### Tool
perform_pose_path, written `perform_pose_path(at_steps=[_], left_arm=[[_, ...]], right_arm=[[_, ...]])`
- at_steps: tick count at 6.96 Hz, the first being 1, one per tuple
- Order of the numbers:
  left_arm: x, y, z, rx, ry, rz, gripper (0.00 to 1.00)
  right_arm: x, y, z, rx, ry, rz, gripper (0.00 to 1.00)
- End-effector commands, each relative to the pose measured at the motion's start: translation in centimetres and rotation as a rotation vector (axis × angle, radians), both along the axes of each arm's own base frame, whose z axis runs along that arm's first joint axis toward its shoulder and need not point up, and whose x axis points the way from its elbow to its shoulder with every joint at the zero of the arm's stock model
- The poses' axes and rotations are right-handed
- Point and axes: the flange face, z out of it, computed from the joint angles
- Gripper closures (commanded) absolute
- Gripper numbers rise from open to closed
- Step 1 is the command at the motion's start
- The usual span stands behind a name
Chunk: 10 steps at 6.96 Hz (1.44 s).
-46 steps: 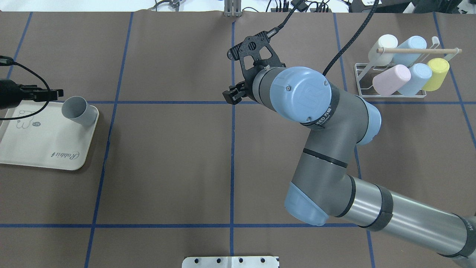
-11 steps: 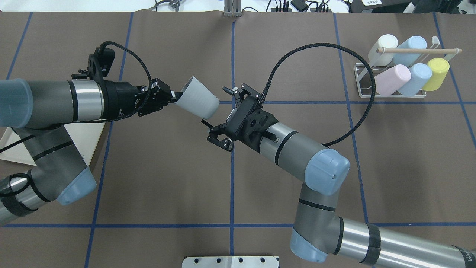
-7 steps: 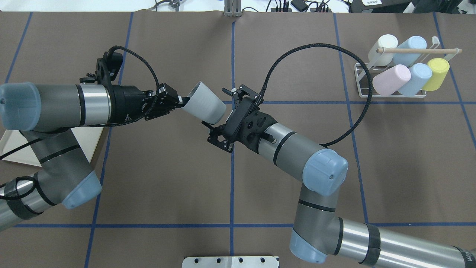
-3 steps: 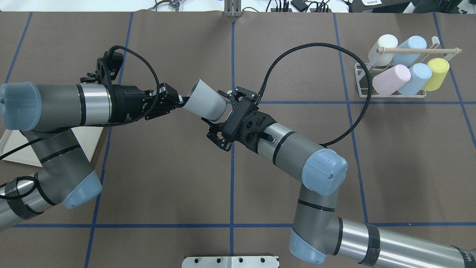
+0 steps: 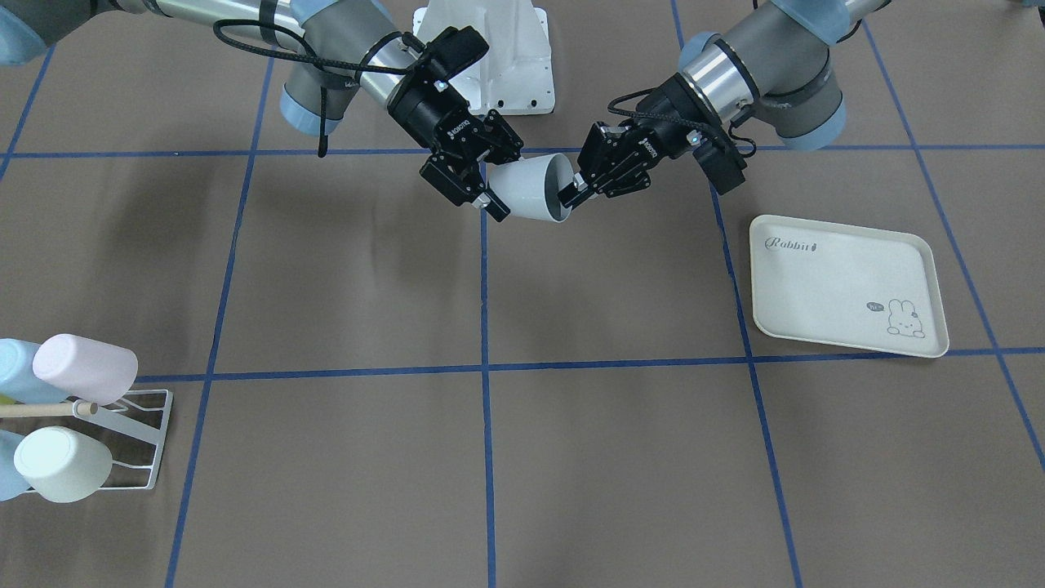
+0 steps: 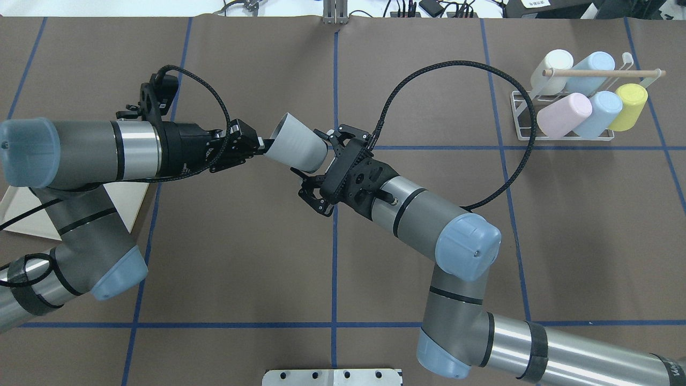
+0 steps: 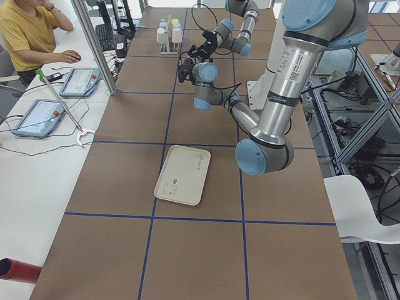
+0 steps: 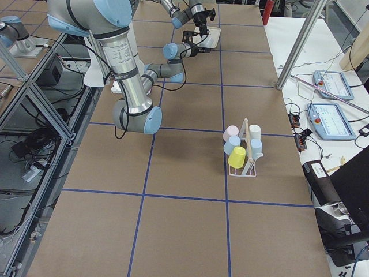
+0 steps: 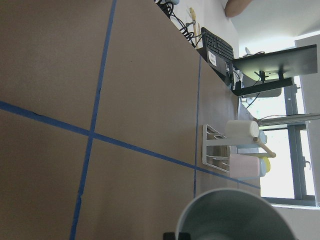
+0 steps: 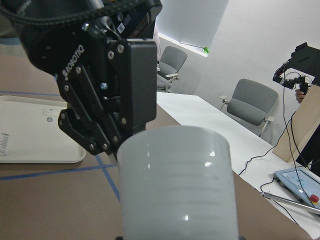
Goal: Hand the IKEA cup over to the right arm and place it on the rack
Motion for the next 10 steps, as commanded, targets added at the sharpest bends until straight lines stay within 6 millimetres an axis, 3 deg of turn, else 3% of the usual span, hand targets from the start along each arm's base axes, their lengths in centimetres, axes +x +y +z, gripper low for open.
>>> perform_pose_path(at_steps=[1, 2, 3, 4, 5, 6, 7, 8, 10], left_arm=[[0.1, 0.0, -0.3, 0.003, 0.003, 0.002, 1.0], [0.0, 0.0, -0.4, 0.005, 0.005, 0.002, 0.86], [0.0, 0.0, -0.4, 0.006, 0.007, 0.002, 0.61], [-0.3, -0.2, 0.0, 0.014, -0.003, -0.019, 0.01], [-0.5, -0.4, 0.4, 0.057, -0.027, -0.031, 0.0], [-0.8, -0.6, 0.8, 0.06, -0.037, -0.038, 0.0], [-1.5, -0.3, 2.5, 0.087, -0.072, -0.045, 0.0], [-2.0, 0.0, 3.8, 0.132, -0.11, -0.052, 0.0], [-2.9, -0.1, 6.0, 0.187, -0.176, -0.073, 0.0]], right_arm=[[0.0, -0.1, 0.0, 0.0, 0.0, 0.002, 0.38], [0.1, -0.1, 0.0, 0.0, 0.0, 0.004, 0.46], [0.1, -0.2, 0.0, -0.001, 0.002, 0.005, 0.49], [0.1, -0.2, 0.1, -0.002, 0.003, 0.005, 0.5], [0.1, -0.2, 0.1, -0.002, 0.003, 0.005, 0.52], [0.3, -0.8, 0.1, -0.007, 0.017, 0.016, 0.65], [1.4, -1.7, -1.0, -0.024, 0.057, 0.04, 0.88], [3.1, -3.2, -1.8, -0.058, 0.138, 0.072, 1.0], [5.2, -7.1, -0.7, -0.137, 0.298, 0.14, 1.0]])
